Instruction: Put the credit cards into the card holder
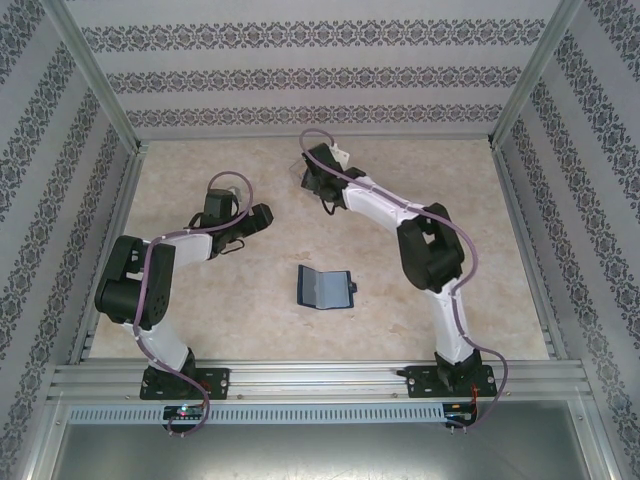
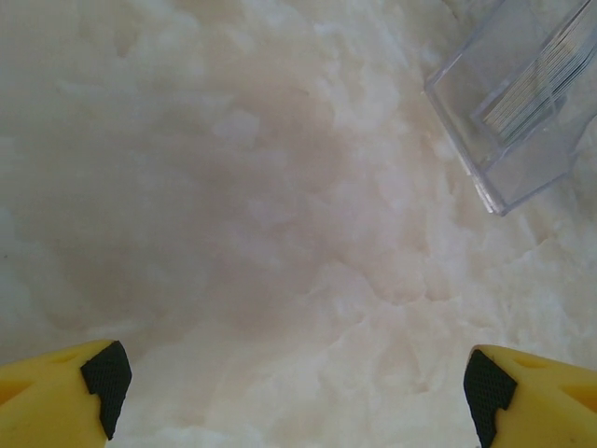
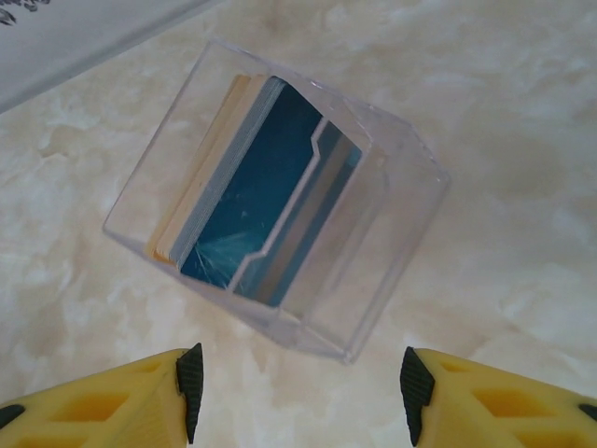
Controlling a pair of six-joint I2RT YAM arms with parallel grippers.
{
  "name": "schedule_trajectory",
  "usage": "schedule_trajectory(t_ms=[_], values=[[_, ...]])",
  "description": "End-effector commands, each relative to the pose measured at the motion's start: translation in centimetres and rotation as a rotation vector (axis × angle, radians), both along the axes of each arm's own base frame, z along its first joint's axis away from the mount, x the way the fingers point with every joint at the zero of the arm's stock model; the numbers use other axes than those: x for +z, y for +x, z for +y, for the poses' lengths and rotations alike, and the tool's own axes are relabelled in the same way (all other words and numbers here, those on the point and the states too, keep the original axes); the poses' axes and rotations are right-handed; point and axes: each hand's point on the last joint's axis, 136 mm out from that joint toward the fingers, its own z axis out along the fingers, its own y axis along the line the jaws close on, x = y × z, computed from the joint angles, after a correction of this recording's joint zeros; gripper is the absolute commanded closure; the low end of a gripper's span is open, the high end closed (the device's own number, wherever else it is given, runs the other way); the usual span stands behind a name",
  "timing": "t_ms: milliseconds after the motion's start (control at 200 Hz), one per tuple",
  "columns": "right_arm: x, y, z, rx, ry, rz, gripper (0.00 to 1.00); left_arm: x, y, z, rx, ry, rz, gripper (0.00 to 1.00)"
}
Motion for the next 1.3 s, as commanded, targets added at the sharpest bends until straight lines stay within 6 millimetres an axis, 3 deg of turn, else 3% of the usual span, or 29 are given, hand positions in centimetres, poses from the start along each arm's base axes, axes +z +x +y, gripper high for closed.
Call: schedule_trajectory(t_ms=[0, 175, 345, 749, 974, 1094, 1299], values=[[-1.3, 1.3, -1.5, -0.063, -0.079, 0.038, 0.40, 1.8, 1.1, 0.8, -0.004, 0.046, -0.111, 0.06], [-3.2, 2.2, -1.4, -0.076, -0.097, 0.078, 0.40, 1.8, 0.9, 1.1, 0.014, 0.050, -0.128, 0.06], [-4.2, 2.3, -2.7, -0.102, -0.098, 0.117, 0.43, 1.6, 0.9, 1.0, 0.025, 0.025, -0.135, 0.05], [-6.9, 0.1, -3.7, 0.019, -0.097, 0.241, 0.55, 1.6, 0.9, 1.0, 0.044, -0.001, -0.144, 0.05], [-5.0, -0.8, -5.6, -0.001, -0.115, 0.222, 0.52, 1.6, 1.0, 0.6, 0.040, -0.035, -0.149, 0.05], [-3.3, 0.0, -5.1, -0.007, -0.077, 0.178, 0.50, 1.5, 1.1, 0.2, 0.025, -0.053, -0.147, 0.05], [-2.2, 1.6, -3.9, -0.027, -0.019, 0.143, 0.49, 1.8, 1.2, 0.1, 0.025, -0.060, -0.156, 0.05]])
